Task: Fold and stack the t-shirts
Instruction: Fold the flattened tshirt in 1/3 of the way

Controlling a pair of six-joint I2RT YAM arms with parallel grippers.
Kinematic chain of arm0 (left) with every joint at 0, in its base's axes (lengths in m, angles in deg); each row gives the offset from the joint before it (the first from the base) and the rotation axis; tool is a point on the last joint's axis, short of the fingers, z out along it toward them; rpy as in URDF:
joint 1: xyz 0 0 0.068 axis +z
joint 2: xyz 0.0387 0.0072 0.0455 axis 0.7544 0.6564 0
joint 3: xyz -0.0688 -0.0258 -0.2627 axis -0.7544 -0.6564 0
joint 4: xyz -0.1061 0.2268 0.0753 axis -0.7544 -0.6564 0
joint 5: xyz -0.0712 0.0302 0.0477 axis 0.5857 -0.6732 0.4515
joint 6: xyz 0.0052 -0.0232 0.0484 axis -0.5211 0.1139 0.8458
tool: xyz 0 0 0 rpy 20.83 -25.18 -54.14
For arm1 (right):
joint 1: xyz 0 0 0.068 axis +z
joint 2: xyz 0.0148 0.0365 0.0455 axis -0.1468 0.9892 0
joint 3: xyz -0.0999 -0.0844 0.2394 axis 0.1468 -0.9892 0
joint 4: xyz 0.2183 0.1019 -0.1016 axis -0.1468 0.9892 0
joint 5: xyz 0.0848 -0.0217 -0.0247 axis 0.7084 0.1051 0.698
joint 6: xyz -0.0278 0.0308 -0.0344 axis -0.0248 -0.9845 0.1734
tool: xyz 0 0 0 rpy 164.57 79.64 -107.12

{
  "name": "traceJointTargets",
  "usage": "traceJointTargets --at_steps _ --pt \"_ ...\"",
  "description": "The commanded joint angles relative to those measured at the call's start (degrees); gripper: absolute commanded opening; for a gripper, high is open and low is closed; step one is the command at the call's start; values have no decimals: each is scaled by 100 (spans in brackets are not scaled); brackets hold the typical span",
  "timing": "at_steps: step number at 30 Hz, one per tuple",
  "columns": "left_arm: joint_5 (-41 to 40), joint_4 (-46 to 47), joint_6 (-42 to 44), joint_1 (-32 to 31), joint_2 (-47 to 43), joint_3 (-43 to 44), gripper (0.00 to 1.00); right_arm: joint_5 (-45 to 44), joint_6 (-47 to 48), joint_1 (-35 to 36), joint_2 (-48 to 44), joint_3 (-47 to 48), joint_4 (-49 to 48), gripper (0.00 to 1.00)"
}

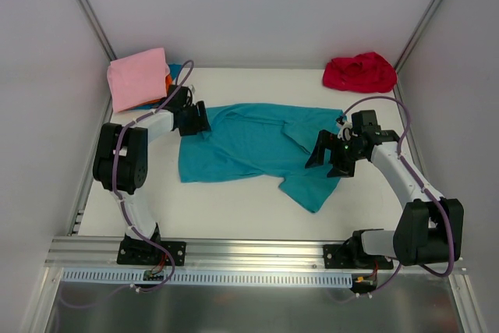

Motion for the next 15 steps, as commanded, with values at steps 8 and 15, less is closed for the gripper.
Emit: traceJointTargets --at_steps 8,15 --pt "189 224 -152 3 -250 103 13 29 55 29 -151 34 64 100" --pt "83 -14 -91 3 -180 261 28 64 46 20 -115 42 56 100"
